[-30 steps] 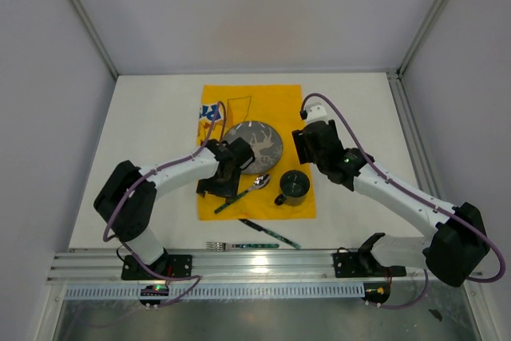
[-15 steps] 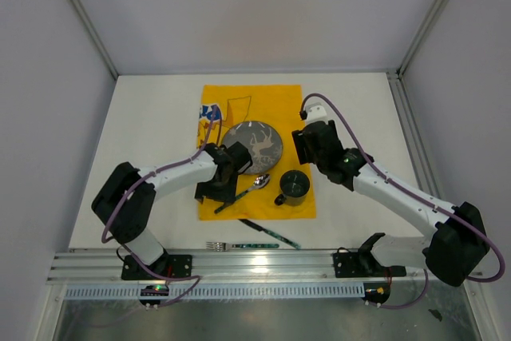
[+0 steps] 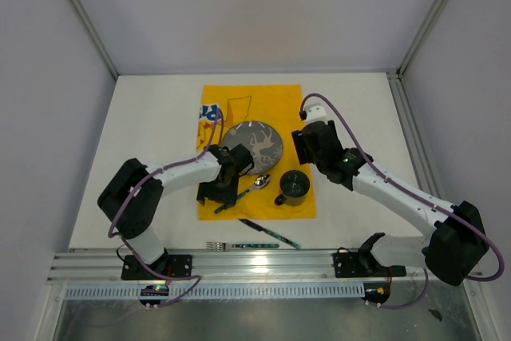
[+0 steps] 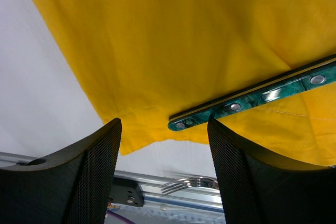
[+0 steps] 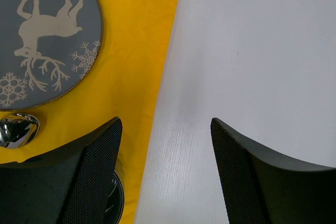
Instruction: Set the dinner table for one person
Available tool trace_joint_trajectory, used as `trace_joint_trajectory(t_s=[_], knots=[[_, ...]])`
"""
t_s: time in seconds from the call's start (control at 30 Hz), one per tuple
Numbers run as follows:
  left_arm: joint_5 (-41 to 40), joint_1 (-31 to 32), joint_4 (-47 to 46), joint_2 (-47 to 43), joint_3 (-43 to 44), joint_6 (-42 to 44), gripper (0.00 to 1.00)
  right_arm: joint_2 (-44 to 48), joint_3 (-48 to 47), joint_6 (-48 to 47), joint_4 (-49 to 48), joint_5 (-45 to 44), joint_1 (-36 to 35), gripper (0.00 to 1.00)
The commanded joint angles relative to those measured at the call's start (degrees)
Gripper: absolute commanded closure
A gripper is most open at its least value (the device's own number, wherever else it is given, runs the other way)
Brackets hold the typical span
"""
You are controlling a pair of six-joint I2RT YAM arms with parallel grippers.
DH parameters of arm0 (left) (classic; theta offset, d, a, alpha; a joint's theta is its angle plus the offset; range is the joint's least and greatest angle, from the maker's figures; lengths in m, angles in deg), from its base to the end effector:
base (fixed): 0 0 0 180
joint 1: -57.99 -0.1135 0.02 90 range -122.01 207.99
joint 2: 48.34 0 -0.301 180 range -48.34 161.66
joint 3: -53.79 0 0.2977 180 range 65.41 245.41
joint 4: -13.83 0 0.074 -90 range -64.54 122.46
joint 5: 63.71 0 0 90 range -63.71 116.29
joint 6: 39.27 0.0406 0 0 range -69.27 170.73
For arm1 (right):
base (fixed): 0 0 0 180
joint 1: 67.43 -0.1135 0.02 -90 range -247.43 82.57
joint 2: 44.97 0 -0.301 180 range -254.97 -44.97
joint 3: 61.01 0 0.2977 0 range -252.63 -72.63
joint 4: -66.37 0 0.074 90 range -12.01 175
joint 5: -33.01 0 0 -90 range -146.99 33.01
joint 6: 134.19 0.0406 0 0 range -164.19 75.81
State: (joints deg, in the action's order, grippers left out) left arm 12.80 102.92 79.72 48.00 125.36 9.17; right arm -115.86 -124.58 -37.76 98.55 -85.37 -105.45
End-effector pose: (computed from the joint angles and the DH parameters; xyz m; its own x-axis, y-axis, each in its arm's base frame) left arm 0.2348 -0.2209 0.1745 -0.9866 0.0730 -0.1461 0.0457 0.9822 0.1822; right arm 0.2493 0.1704 0.2902 -0.5263 -0.2864 -0.8006 -0.1953 0.9571 -0.2140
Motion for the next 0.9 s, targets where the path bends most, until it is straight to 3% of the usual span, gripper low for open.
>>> trace_joint_trajectory(t_s=[0.0, 0.4, 0.87], knots=[[-1.44, 0.16, -0.29, 0.87, 0.35, -0.1, 0.32, 0.14, -0.7, 0.68, -2.71, -0.89, 0.23, 0.27], [-6.63, 0.16, 2.51, 2.1, 0.53, -2.65, 0.33, -0.03, -0.97, 0.51, -2.8, -0.62, 0.23, 0.27], [-2.24, 0.25, 0.67, 2.01, 0.0, -4.23, 0.35, 0.14, -0.88, 0.6, -2.8, -0.45, 0.23, 0.27]])
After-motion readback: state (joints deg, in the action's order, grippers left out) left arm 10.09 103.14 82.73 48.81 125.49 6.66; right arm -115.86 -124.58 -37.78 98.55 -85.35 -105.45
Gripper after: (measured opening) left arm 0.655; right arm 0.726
